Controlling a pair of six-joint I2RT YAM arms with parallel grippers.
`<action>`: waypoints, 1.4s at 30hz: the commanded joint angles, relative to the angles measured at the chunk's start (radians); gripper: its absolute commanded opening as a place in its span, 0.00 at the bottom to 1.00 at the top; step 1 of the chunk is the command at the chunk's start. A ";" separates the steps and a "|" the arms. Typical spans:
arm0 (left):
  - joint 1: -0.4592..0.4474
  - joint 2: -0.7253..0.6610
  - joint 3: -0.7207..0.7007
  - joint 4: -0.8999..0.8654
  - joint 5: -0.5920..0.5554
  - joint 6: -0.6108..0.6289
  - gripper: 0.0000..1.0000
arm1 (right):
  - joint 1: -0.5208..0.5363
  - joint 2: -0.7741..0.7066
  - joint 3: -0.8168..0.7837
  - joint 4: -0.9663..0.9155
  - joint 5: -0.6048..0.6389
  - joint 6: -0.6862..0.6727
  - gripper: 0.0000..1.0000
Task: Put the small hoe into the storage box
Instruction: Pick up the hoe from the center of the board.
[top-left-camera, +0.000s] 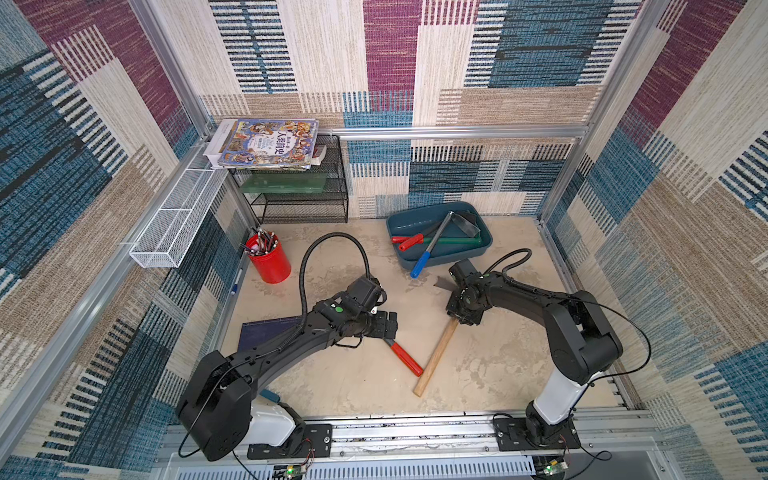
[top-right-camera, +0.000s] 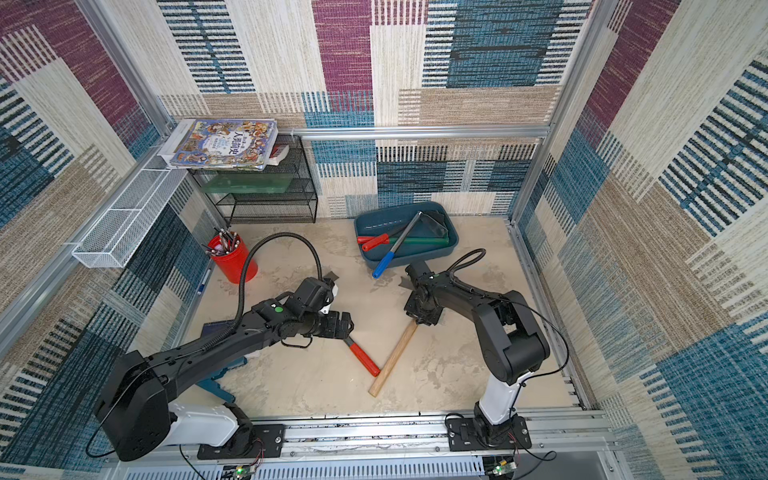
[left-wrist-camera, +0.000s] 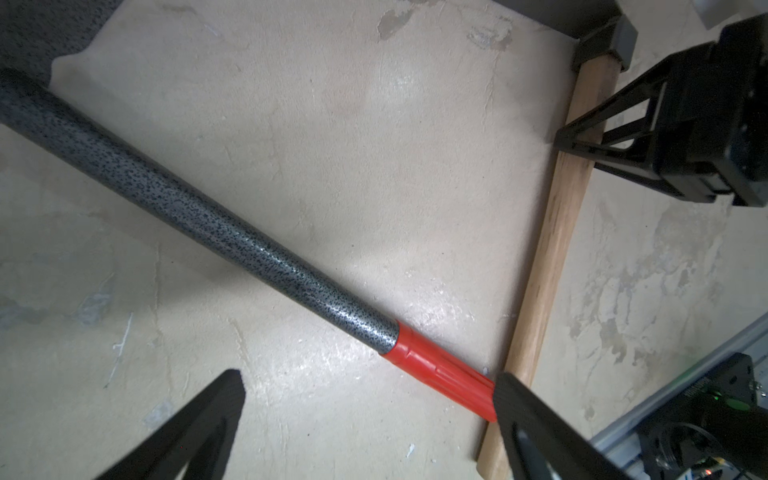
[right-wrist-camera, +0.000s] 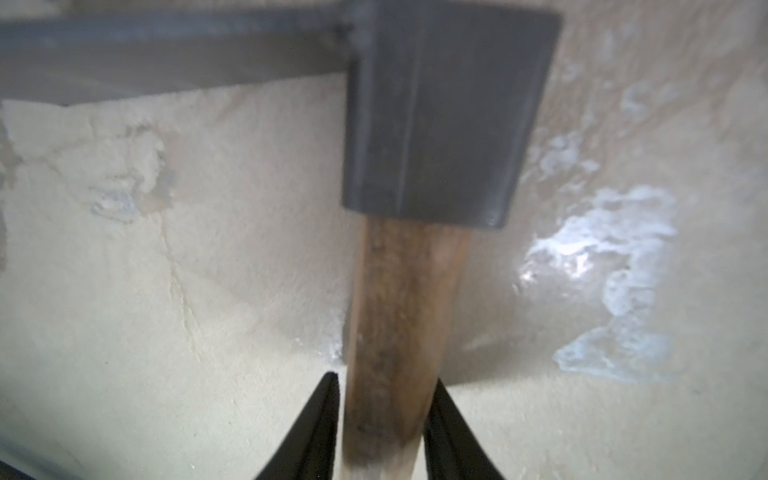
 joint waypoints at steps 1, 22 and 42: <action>0.001 -0.001 -0.005 0.012 -0.014 0.005 0.97 | 0.003 0.006 0.007 -0.010 0.018 0.002 0.37; -0.003 0.001 -0.013 0.018 -0.020 0.000 0.97 | -0.006 0.005 0.008 -0.010 0.009 -0.008 0.11; -0.004 0.002 0.006 0.001 -0.031 0.009 0.97 | -0.057 -0.123 0.024 -0.029 -0.043 0.000 0.00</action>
